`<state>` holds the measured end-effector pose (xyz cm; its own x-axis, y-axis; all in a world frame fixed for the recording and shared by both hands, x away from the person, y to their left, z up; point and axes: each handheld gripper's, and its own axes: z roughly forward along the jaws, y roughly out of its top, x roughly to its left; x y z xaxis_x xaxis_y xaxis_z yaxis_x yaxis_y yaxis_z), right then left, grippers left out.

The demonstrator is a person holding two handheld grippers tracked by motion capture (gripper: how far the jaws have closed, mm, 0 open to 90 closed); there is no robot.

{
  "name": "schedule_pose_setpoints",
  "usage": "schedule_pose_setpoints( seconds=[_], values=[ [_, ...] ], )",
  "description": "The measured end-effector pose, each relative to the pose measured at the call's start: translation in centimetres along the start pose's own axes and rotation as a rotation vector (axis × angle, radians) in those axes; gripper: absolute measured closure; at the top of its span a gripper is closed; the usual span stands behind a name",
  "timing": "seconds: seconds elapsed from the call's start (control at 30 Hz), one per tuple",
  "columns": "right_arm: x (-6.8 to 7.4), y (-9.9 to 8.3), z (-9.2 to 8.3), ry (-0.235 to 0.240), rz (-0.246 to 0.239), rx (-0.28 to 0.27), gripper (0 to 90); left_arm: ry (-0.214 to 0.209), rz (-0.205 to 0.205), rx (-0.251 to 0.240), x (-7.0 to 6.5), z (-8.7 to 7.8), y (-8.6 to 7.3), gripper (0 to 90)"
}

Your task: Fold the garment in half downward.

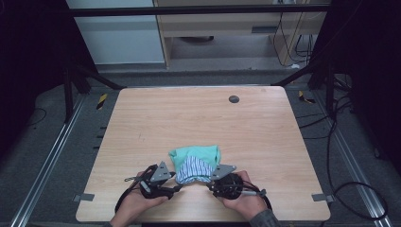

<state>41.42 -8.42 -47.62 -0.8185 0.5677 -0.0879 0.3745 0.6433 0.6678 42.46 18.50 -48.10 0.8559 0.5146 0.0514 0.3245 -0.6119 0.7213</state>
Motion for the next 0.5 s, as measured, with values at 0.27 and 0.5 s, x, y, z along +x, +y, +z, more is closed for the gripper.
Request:
schedule_pose_setpoints(
  seconds=[0.27,0.5],
  values=[
    [-1.9,-1.7,-2.0,-0.089,0.083,-0.051,31.6,0.089,-0.089,-0.028,2.3,-1.9,-0.6,21.9],
    [-5.4,-3.2,-2.0,-0.219,0.188,-0.075,14.5,0.223,-0.188,-0.001,5.9,-2.2,-2.3,11.6]
  ],
)
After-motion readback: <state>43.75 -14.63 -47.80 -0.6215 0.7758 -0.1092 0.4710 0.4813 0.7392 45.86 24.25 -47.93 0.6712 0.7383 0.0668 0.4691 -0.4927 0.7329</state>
